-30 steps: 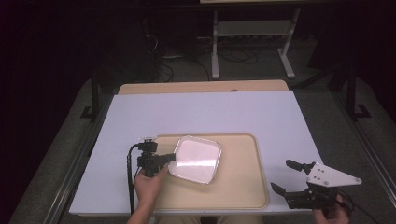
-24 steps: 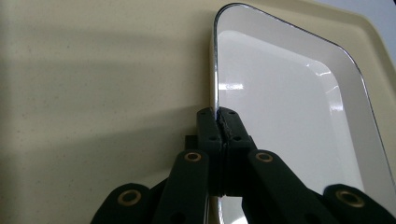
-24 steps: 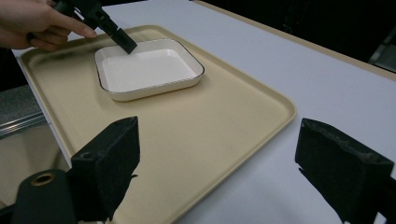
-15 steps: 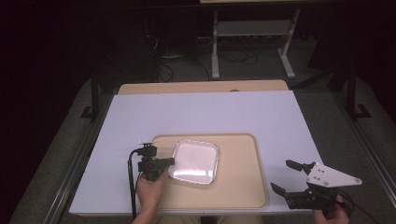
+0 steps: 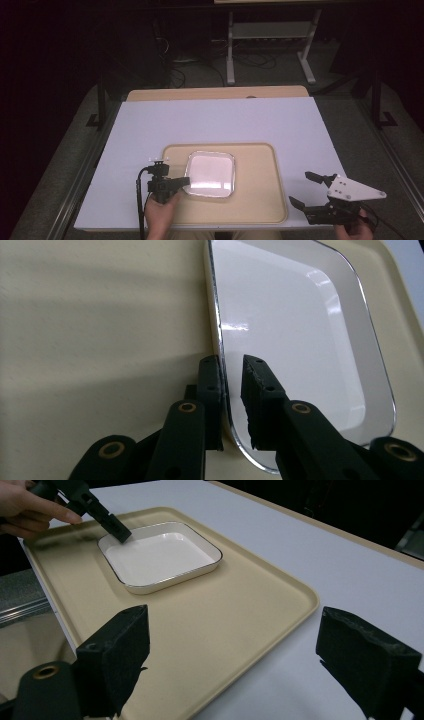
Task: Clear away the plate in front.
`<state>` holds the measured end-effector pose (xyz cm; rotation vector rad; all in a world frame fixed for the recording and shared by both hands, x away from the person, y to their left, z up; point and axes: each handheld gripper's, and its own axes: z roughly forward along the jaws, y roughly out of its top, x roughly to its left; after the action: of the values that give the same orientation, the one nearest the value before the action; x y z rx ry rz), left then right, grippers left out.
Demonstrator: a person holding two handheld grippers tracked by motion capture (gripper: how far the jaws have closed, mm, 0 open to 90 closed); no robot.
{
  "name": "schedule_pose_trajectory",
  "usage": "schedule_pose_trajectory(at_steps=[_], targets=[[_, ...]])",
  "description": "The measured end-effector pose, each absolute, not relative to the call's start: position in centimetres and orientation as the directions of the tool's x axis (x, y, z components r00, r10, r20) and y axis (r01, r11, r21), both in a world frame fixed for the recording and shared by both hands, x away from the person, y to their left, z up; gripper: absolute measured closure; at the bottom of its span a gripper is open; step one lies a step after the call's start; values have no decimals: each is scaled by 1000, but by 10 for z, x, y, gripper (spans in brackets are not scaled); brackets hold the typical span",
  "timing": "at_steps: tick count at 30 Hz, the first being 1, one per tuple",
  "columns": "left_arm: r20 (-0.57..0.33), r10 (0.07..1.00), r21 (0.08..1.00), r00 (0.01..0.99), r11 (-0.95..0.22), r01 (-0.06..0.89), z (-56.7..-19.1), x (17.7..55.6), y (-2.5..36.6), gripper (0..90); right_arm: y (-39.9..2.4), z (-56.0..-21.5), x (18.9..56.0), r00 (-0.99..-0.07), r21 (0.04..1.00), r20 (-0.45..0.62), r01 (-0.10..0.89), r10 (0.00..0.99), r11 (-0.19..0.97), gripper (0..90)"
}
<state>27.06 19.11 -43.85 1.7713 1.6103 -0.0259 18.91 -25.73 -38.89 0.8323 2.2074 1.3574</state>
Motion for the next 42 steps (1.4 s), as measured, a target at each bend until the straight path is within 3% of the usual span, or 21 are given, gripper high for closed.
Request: schedule_pose_trajectory(at_steps=[42], targets=[[-409, 868, 538, 281, -19, 842, -439, 259, 189, 820, -254, -390, 191, -742, 892, -42, 274, 669, 361, 130]])
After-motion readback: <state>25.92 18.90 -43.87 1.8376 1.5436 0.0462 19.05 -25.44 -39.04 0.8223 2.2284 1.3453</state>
